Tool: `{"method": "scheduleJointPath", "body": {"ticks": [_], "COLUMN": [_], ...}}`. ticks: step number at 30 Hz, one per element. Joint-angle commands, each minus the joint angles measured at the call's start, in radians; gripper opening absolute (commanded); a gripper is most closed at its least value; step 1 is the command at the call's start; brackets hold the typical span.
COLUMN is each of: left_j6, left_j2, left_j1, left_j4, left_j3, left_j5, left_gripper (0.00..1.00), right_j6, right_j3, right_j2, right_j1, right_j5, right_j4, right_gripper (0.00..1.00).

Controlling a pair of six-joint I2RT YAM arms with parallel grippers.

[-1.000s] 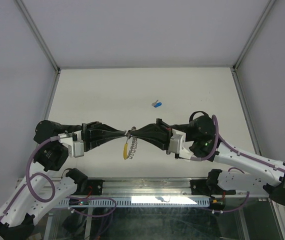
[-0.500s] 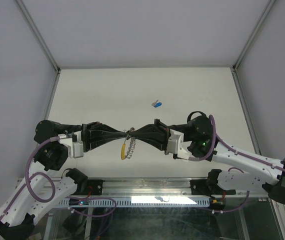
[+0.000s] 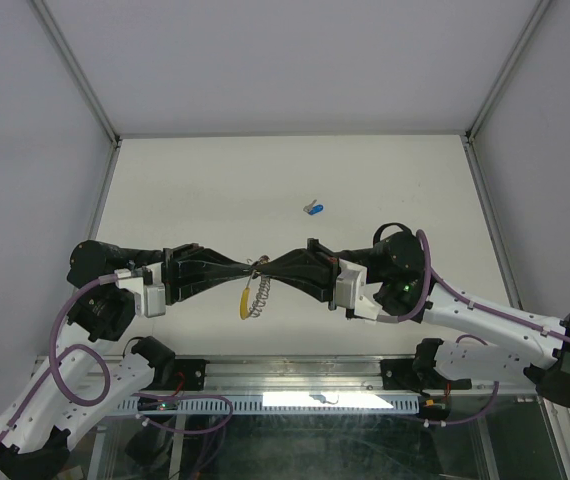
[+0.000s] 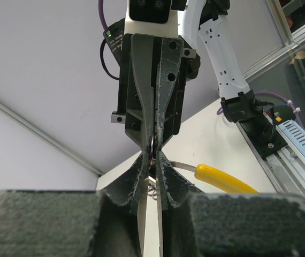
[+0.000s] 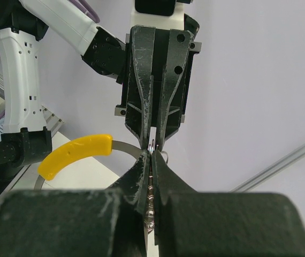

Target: Put the keys on the keyring

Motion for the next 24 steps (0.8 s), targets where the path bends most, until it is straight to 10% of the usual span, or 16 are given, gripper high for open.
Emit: {"method": "scheduleJointPath", "body": {"ticks": [1, 24], "left_j6": [-0.009, 0.008], "left_j2": [0.020, -0.005], "left_j1": [-0.004, -0.004], "left_j4": [0.010, 0.006], "left_j3": [-0.008, -0.022], "left_j5": [0.018, -0.031], "left_gripper": [0.10, 0.09], "right_j6": [0.008, -0.005], "right_j3": [0.039, 0.032], "right_j2": [0.006, -0.016], "right_j1": [0.016, 0.017], "right_j5": [-0.005, 0.017], "right_j4": [0.080, 0.077], "right_gripper": [0.00, 0.00]}}
